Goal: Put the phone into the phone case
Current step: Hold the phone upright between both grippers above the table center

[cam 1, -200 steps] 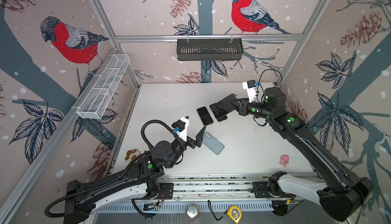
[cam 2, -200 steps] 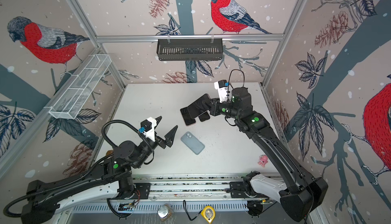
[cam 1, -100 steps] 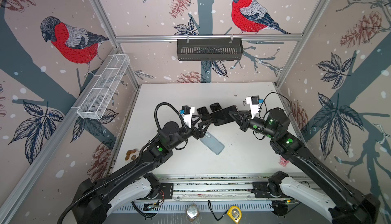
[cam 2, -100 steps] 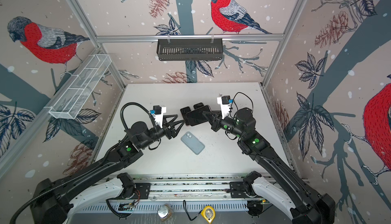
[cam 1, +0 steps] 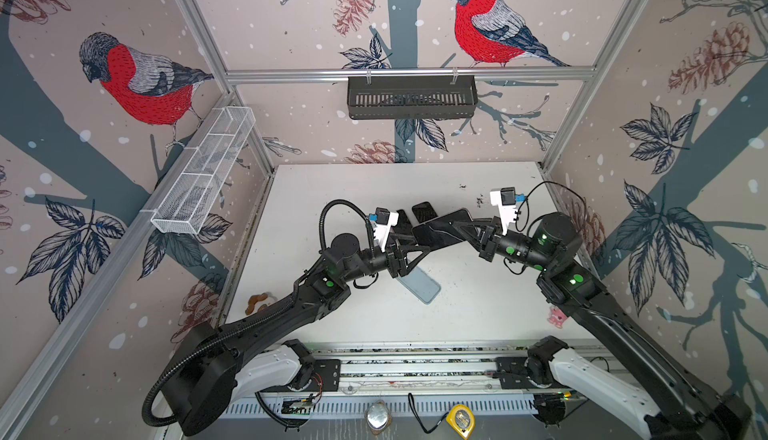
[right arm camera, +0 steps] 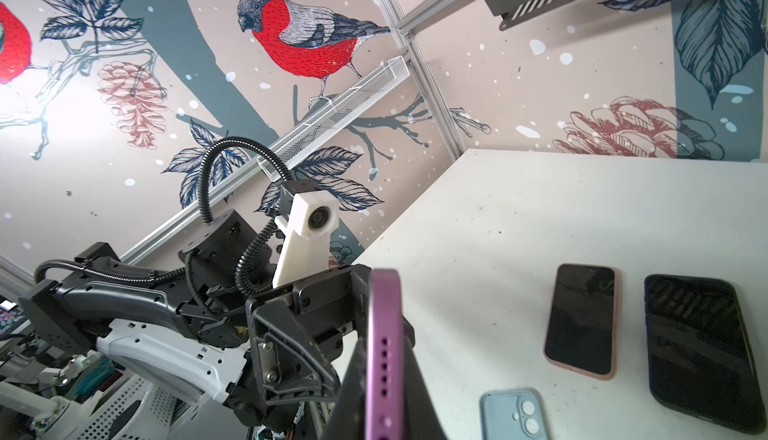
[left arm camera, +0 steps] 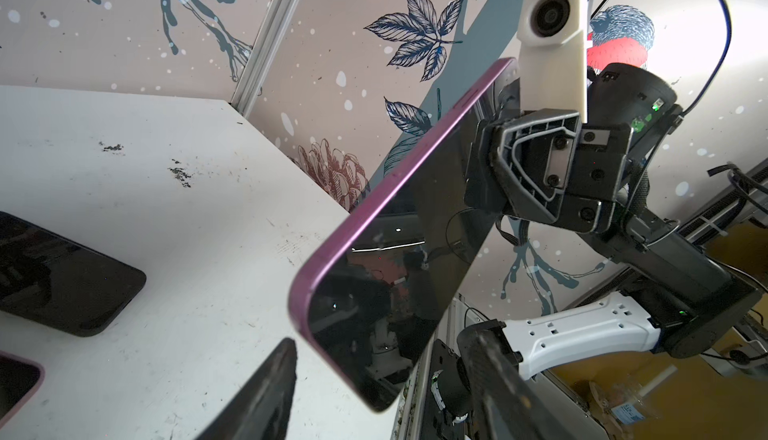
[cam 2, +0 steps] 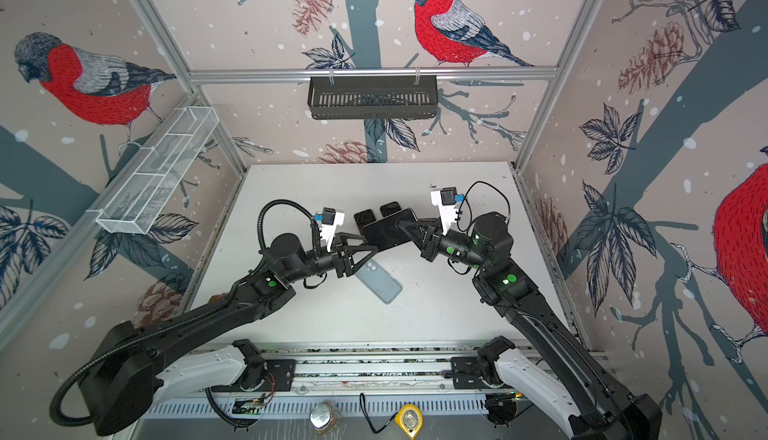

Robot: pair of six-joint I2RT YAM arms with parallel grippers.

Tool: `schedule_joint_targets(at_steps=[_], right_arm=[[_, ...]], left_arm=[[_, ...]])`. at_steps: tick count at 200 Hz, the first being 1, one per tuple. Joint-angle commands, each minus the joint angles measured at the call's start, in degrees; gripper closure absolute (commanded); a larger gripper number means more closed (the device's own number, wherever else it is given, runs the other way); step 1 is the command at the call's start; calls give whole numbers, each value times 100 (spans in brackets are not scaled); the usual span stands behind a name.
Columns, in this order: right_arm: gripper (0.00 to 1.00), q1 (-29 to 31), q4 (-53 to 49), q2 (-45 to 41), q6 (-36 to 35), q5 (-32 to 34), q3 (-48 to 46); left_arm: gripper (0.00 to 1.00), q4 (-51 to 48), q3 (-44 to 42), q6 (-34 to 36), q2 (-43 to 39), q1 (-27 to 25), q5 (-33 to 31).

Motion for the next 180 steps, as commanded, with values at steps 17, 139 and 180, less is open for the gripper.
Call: schedule_joint_targets(at_steps=[17,139,180], right_arm=[[99,-188,1141,-18,776,-593,-268],[62,-466,1246,91,973,-921,-373],[33,-988,-627,126,-89,-1017,30]], left_arm=[[40,747,44,-256,57,52,325],[100,1046,295,-535,179,239,970],[100,-1397,1008,760,-192,994,1418]])
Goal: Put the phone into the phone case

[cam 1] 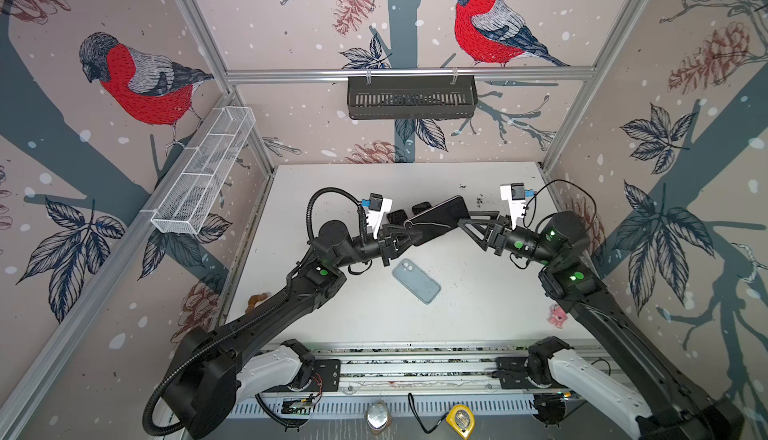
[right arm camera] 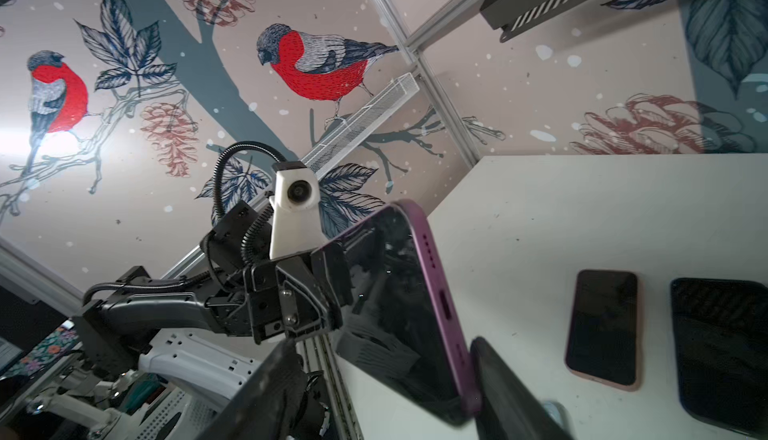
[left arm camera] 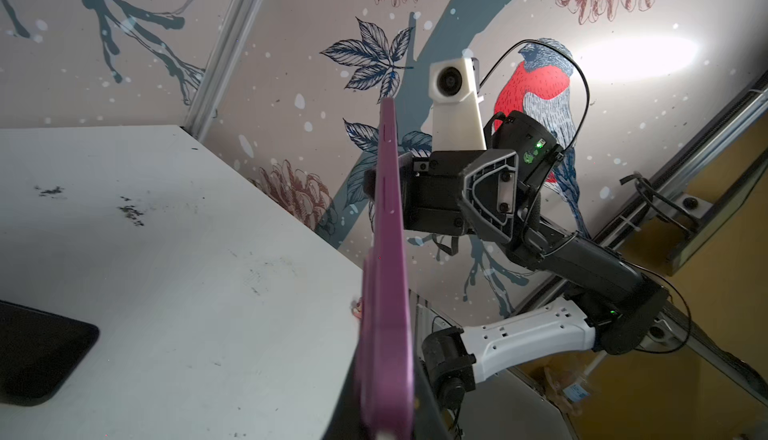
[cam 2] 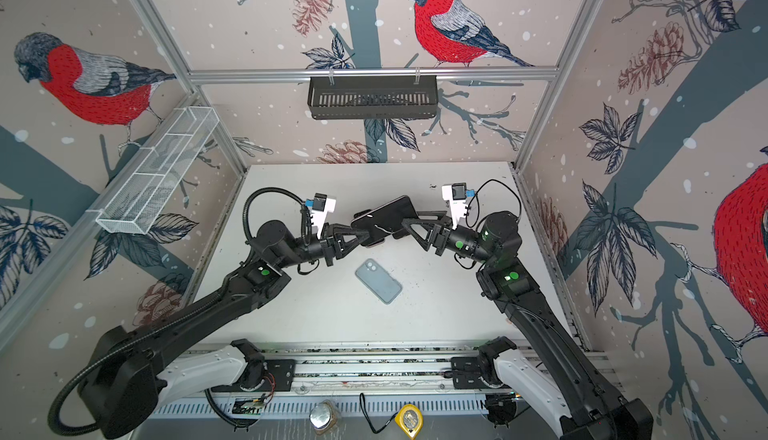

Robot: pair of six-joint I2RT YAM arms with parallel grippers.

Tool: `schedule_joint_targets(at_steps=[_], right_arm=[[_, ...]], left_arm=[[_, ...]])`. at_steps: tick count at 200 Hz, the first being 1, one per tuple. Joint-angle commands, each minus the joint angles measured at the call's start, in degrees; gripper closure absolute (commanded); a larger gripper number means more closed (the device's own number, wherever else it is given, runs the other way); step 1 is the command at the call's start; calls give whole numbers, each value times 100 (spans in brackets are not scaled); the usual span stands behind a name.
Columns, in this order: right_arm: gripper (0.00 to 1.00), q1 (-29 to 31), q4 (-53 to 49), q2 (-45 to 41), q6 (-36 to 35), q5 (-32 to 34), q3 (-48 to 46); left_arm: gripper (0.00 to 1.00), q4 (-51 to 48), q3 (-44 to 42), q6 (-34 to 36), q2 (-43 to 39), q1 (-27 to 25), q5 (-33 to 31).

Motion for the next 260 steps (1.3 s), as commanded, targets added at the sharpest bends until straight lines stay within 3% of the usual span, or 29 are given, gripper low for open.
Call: schedule_joint_targets(at_steps=[1,31,50,81,100,131,197,260], right_arm=[[33,-246,-1151,26,-755,-226,161],[32,-465,-1276,-219,-909,-1006,-16],[38,-436,-975,-279,-718,-1727,-199],[46,-452,-914,-395,-759,-1730,-294],[56,-458,-1107,-286,-927,-1718,-199],[62,-456,-1106,-210,-983,-1733,-171],[64,-300,-180,-198,-292,-2066,-446],[64,270,640,-23,230,-2198,-512]], left_arm=[[100,-1344,395,990,-160,361,344],[100,-2632,824,1708,-148,818,1090],[100,-3034,955,1949,-139,918,1494],[100,-3318,1054,2072,-162,952,1964],[100,-3446,1080,2133,-172,952,2144],[100,-3462,1046,2100,-253,952,2344],[100,-2992,835,1718,-332,952,2728],[100,-2525,669,1386,-321,951,2872]])
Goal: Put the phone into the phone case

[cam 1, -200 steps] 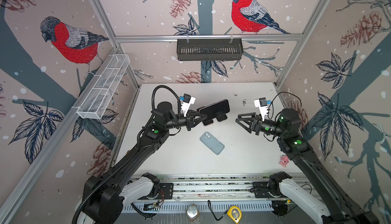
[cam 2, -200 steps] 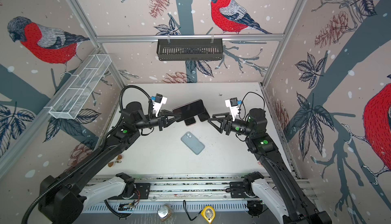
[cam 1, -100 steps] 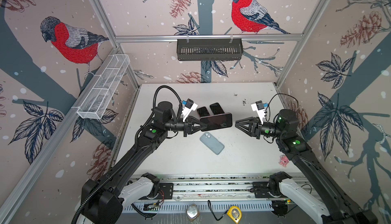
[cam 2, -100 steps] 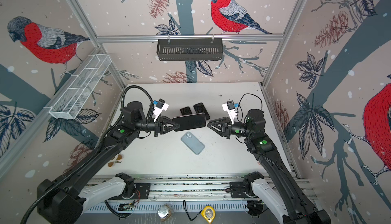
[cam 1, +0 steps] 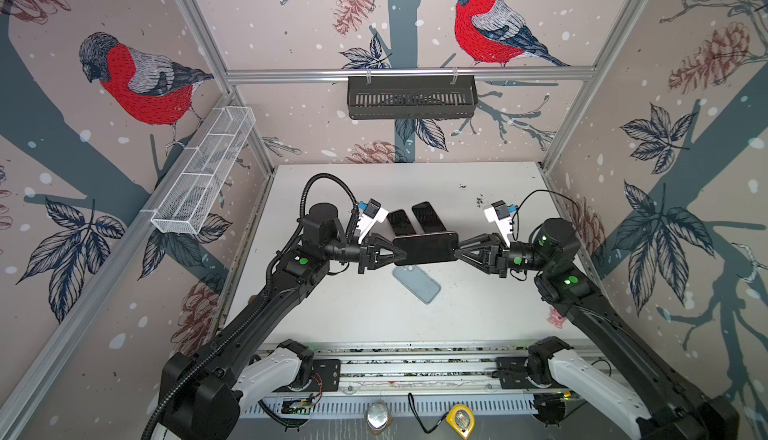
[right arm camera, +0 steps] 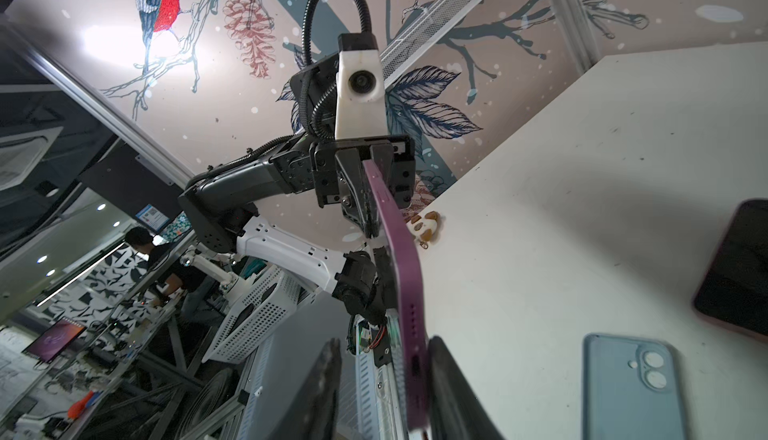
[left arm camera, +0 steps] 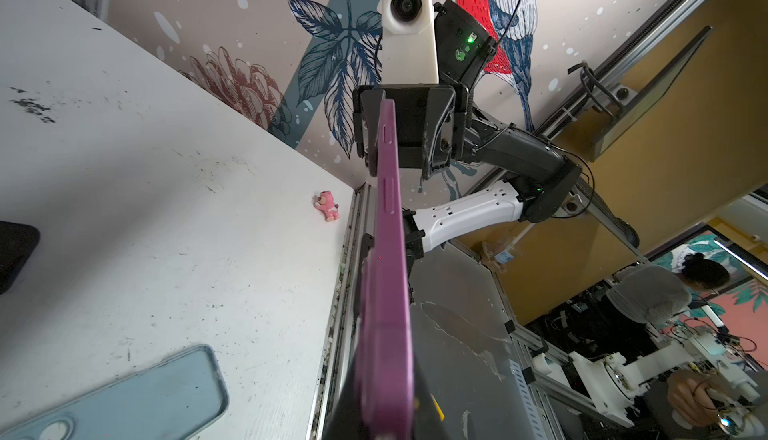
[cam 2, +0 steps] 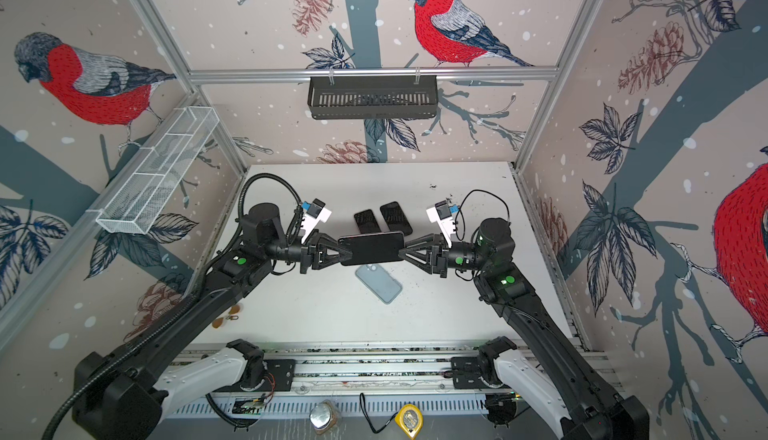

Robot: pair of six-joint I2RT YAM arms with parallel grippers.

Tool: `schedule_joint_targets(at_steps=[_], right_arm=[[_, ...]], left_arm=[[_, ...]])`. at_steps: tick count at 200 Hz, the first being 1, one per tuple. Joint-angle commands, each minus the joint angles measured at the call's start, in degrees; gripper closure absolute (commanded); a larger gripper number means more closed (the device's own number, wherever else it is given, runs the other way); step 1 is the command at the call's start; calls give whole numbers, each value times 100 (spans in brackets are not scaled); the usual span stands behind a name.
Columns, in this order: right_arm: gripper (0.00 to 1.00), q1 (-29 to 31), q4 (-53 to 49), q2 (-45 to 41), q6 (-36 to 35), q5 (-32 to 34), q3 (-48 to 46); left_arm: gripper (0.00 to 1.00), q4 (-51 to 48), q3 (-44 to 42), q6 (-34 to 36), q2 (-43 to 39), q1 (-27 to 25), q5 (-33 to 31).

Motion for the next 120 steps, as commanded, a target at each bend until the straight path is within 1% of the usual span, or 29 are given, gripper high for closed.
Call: schedule_joint_targets(at_steps=[1,26,65,105,120], right_arm=[[64,152,542,47,237,-144,28],[66,270,713,115,334,-113,17],[75,363,907,172,472,-93,8],[76,398,949,166,511,-91,-7],[75,407,967,165,537,-102,-6]], left_arm=[[100,599,-27,-174,-10,16,182],[100,764,-69,-292,-6,13,289],[100,781,-75,-352,-24,7,330],[100,810,-122,-386,-50,1,439],[100,815,-145,-400,-63,-10,450]])
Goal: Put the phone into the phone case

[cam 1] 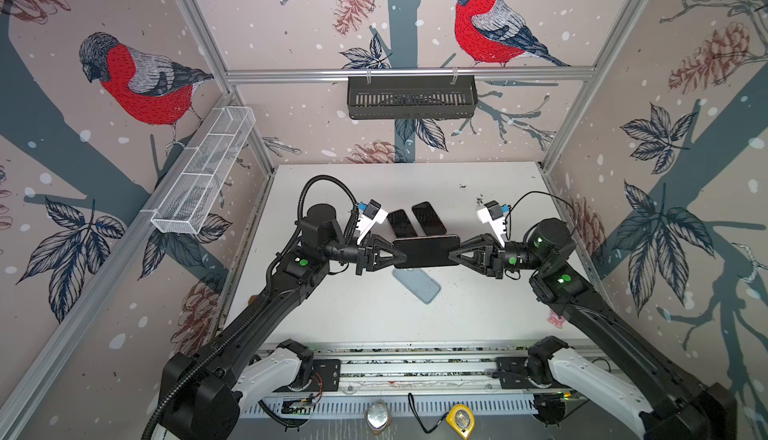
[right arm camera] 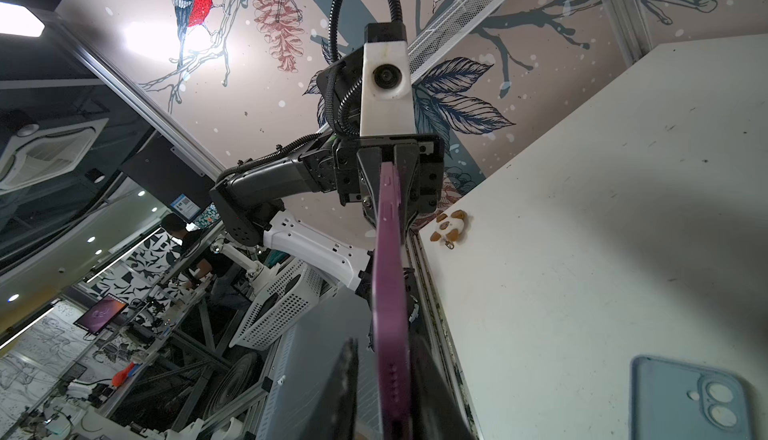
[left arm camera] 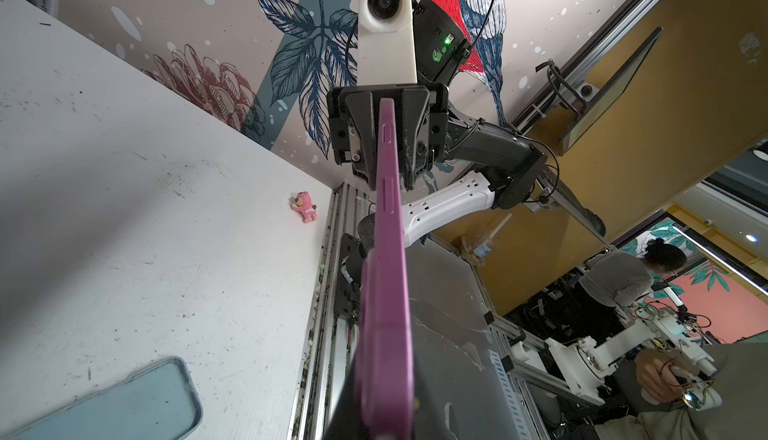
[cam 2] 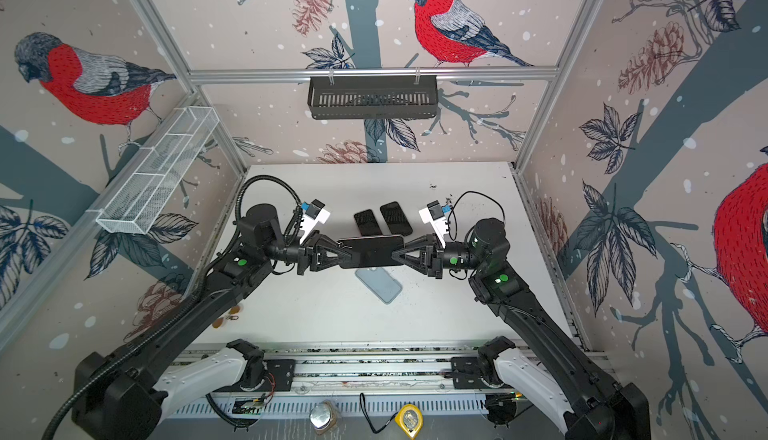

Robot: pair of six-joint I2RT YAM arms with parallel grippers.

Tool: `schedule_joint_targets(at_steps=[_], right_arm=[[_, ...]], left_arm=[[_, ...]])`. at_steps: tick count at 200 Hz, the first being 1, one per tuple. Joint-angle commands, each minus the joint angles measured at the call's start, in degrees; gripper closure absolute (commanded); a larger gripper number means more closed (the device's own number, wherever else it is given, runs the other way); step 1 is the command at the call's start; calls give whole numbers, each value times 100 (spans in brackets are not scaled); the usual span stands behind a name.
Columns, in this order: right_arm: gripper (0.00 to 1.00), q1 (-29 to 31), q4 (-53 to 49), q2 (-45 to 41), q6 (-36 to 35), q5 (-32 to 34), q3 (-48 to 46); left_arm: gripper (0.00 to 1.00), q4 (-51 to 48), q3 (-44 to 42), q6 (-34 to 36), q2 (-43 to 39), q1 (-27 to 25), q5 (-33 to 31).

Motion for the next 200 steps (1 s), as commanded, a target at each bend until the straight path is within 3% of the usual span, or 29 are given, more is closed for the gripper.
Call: schedule_joint_targets(at_steps=[1,48,95,108,123,129,148,172,187,200], right_arm=[[75,29,369,-11,115,-90,1],[75,75,396,-3,159,-51,2],[96,95,229,8,103,36,36],[97,81,27,-18,-28,160,99],[99,-48,-299,-109,-238,408,176],[99,-146,-412,-161,-301,520,200],[99,-677,-913,-404,-486,1088,181],[99,-1305,-2121,-694,-926,2402,223],[99,-1515,-2649,-882,-1073,3069,175],[99,-1658,-2764,-1051,-1068,3231,24]], left_arm=[[100,374,-45,-36,-33,-14,69],[100,364,-52,-30,-47,-42,52],[100,255,-42,89,-56,-43,-47],[74,35,-10,271,-83,-50,-311],[53,-491,107,680,-119,-43,-913],[49,-803,166,870,-118,-34,-1266],[49,-1637,344,1281,32,-41,-2708],[53,-2237,438,1370,580,-91,-4223],[54,-2434,522,1356,973,-388,-5074],[53,-2468,623,1324,1299,-814,-5720]])
